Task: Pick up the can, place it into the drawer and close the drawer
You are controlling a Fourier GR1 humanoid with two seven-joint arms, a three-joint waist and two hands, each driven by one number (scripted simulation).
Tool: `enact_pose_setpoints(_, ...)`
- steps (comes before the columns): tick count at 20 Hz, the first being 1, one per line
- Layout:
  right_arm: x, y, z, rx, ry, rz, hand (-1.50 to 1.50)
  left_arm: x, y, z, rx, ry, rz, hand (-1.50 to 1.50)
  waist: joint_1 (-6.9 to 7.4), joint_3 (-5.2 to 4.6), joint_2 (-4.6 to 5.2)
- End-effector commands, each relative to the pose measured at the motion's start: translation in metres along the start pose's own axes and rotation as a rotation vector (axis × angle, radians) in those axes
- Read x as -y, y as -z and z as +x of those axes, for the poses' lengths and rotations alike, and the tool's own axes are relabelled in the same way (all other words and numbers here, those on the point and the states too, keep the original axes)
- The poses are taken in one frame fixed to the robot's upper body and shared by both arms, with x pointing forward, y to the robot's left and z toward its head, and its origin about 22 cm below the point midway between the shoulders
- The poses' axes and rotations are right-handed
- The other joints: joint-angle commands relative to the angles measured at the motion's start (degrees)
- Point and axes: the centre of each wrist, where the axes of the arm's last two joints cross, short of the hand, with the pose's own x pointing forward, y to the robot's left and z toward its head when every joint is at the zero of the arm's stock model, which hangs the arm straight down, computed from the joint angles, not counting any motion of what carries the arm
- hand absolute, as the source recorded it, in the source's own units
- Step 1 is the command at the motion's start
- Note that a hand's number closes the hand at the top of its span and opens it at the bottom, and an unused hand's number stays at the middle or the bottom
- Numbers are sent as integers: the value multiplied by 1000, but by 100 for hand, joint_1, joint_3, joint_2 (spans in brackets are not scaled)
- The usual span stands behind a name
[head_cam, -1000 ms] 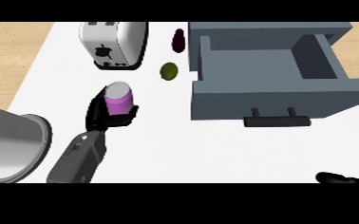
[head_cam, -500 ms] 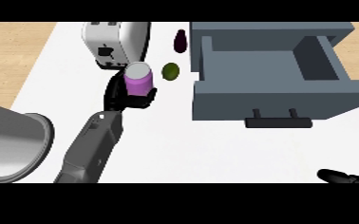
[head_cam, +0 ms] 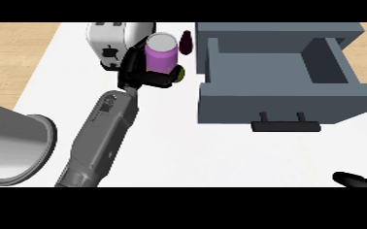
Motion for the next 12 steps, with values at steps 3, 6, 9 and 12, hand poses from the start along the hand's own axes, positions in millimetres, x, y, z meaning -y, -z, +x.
enact_pose_setpoints(3, 6, -4, 5, 4, 3, 7, -150, 32, 19, 71, 12, -20, -52, 150, -25, 0, 2)
enact_pose_setpoints(6, -10, 0, 3, 26, 7, 4, -150, 64, 31, 95, 32, -4, -29, 150, -88, -2, 29)
enact_pose_setpoints(9, 4, 13, 17, 13, 8, -1, -150, 73, 39, 131, 48, 33, -56, 150, -58, -2, 24)
enact_pose_setpoints(12, -8, -7, 5, 17, 2, -1, -150, 93, 40, 157, 51, 39, -65, 150, -83, 0, 22)
